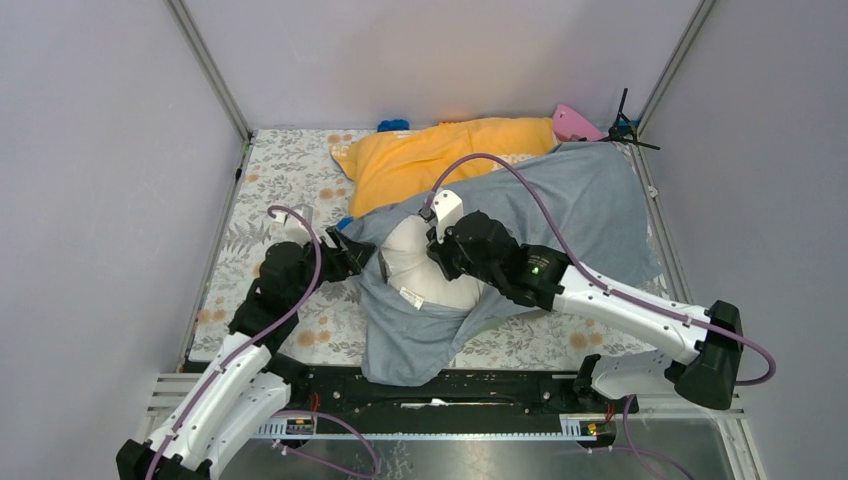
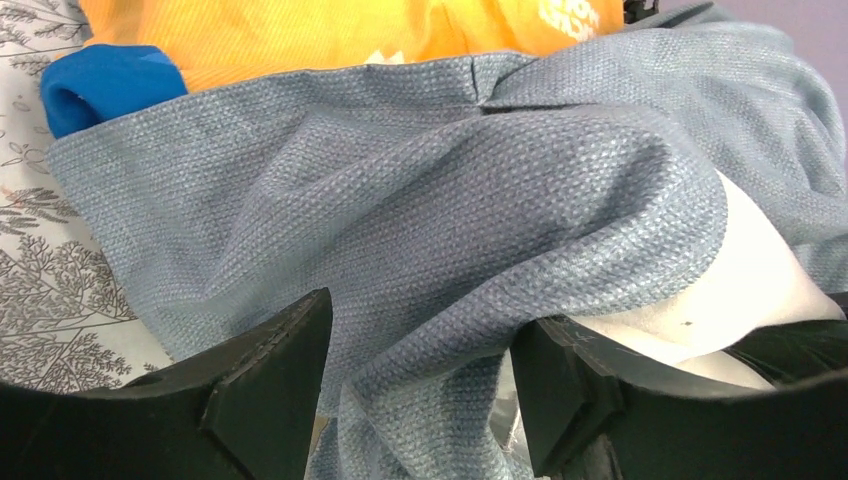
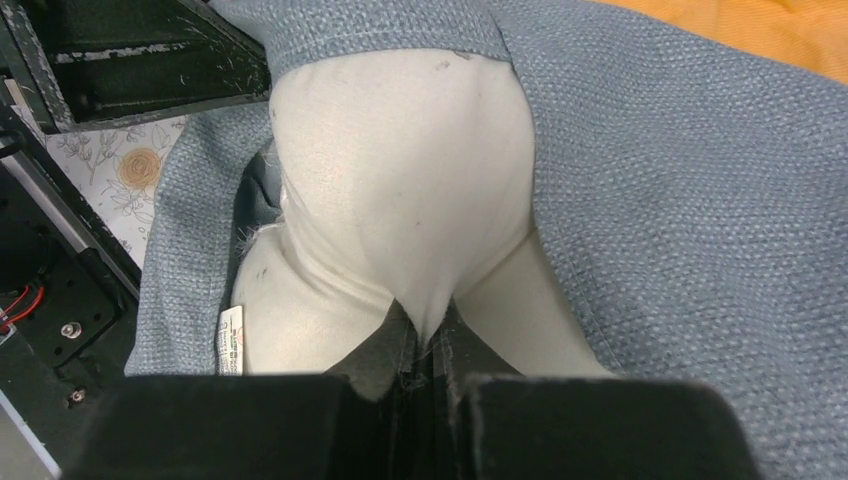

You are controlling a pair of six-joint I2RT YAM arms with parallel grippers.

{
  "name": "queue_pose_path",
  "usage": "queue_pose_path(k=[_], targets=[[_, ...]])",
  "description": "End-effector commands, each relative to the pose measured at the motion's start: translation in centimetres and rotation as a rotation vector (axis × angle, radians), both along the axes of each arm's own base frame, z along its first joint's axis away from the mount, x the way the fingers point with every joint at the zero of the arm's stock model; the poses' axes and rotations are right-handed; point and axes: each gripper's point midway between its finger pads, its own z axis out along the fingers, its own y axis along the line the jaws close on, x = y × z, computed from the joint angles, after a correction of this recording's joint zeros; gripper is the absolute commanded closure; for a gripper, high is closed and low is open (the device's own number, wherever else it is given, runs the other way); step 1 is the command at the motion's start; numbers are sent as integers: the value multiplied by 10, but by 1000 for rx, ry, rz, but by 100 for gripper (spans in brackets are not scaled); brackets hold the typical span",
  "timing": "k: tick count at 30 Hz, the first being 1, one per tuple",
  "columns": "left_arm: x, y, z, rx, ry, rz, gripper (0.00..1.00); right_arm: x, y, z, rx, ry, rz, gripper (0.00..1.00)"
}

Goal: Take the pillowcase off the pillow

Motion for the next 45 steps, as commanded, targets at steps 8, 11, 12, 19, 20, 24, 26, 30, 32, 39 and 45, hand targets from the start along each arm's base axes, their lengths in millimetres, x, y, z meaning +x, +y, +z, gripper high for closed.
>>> queue_pose_path(k=[8,11,12,19,20,24,26,30,32,39,45], targets=[[11,-17,50,-37,-150,-89,33,-2,0,37,121,-54,-3,100],[13,-19,51,-39,-155,-93,35,-1,0,38,123,-55,-5,100],[14,-17,50,-35,-155,-78,41,-2,0,39,125,-55,-3,100],[39,43,-26,104,107,307,78,-6,-5,54,163,-75,2,100],[39,45,-39,121,145,316,80,-6,-7,59,177,-85,-2,100],[36,42,-84,136,248,313,83,0,-14,90,252,-155,-47,100],[32,45,-101,147,283,325,83,7,-17,106,283,-190,-87,100],[27,44,-112,151,295,311,83,26,-29,134,344,-270,-214,100],[25,38,-109,142,280,267,83,37,-38,149,378,-323,-300,100],[17,21,-71,123,169,129,73,56,-36,166,373,-435,-356,100],[7,19,-22,94,88,95,57,63,-18,149,328,-424,-330,100]])
